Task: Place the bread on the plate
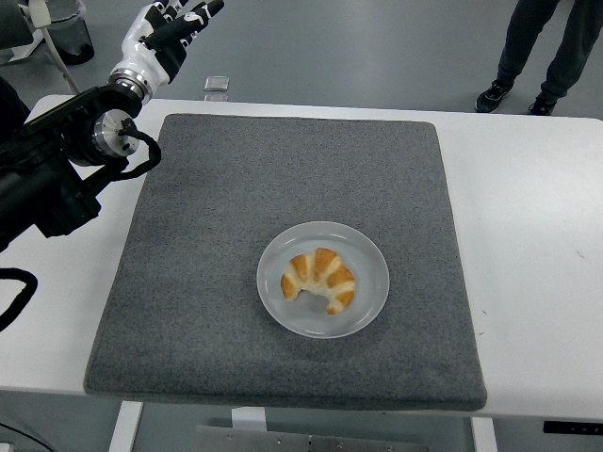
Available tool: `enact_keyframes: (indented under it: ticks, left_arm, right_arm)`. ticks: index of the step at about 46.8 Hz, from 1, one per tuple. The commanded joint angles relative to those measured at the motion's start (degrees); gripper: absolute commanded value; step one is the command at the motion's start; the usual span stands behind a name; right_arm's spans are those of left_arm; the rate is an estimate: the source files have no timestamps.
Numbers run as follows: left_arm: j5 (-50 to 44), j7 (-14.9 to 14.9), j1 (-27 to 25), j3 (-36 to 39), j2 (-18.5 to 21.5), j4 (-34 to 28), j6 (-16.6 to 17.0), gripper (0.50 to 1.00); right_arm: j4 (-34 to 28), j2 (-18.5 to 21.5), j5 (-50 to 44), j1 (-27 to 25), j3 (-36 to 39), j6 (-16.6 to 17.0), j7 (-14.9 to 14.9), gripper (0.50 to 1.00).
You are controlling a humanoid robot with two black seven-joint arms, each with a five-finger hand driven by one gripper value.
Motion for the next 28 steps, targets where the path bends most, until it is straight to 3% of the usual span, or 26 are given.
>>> enact_keyframes:
  ticks: [1,11,28]
  left_arm:
    - [-0.8,0.0,1.5,-2.7,-0.6,0.0,1.0,0.994]
    - [-1.2,-0.1,4.2,-8.6,-1.1,0.0,2.9,0.994]
    - [-1.0,-0.1,4.5,-8.9,-1.9,2.7,4.6,0.994]
  right_arm:
    - [0.0,0.0,0.0,0.0,0.0,0.1,0.0,0.930]
    - [0.0,0.0,0.1,0.0,-0.1,0.2,0.0,0.930]
    - [0.0,0.0,0.0,0.0,0.1,0.2,0.0,0.930]
